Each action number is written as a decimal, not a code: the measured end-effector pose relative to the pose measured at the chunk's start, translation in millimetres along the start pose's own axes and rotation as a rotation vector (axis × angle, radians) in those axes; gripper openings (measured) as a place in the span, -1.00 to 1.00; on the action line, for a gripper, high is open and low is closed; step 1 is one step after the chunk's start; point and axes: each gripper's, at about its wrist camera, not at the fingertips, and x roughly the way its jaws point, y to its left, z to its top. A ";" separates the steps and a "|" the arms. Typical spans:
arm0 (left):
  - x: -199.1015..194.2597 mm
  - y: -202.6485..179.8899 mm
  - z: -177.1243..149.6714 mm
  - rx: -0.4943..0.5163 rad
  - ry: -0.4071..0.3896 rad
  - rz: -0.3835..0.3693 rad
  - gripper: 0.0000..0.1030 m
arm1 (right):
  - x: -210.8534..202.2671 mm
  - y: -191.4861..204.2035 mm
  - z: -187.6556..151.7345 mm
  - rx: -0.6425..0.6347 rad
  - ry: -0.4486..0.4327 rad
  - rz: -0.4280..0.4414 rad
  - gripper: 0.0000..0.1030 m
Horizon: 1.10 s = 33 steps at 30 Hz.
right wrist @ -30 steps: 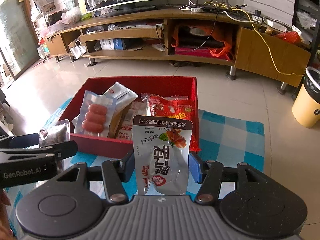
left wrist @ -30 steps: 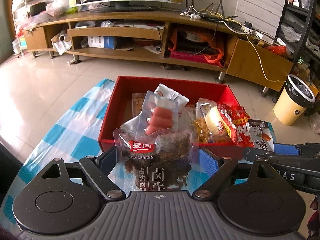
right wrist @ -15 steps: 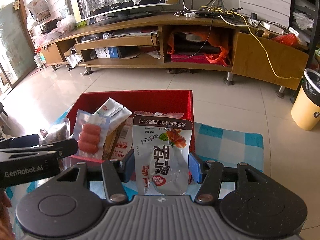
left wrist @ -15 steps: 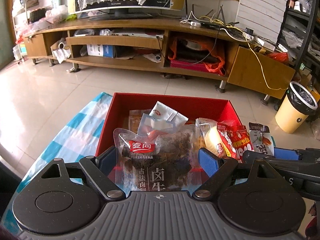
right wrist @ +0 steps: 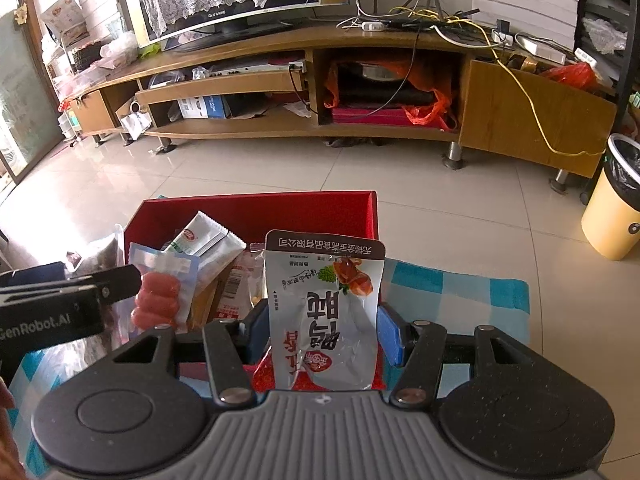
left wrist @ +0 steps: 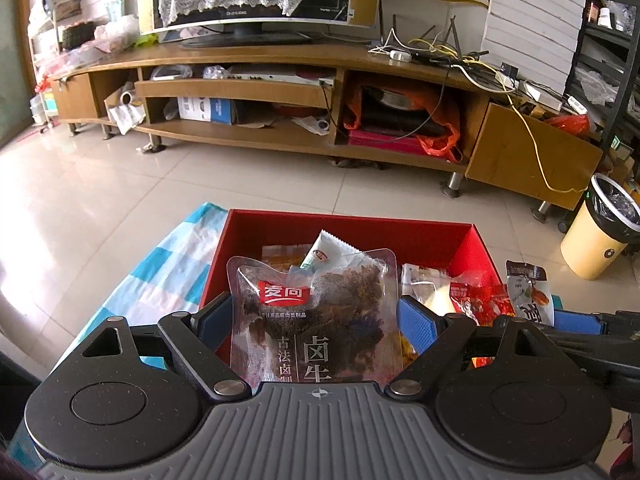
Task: Organize snacks
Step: 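Carry the jerky pack and white pouch over the red box with both grippers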
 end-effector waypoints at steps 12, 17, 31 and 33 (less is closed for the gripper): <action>12.9 1.3 8.8 -0.007 0.001 0.022 0.74 | 14.6 -0.6 9.8 0.008 0.010 -0.001 0.08; 16.5 0.9 10.9 -0.006 0.001 0.025 0.74 | 19.8 -1.6 12.9 0.011 0.014 -0.003 0.08; 35.0 -1.0 22.0 -0.009 0.010 0.038 0.74 | 32.6 -4.1 23.4 0.019 0.017 -0.005 0.08; 37.5 -0.9 22.9 -0.012 0.013 0.040 0.74 | 35.1 -4.7 26.1 0.022 0.018 -0.003 0.08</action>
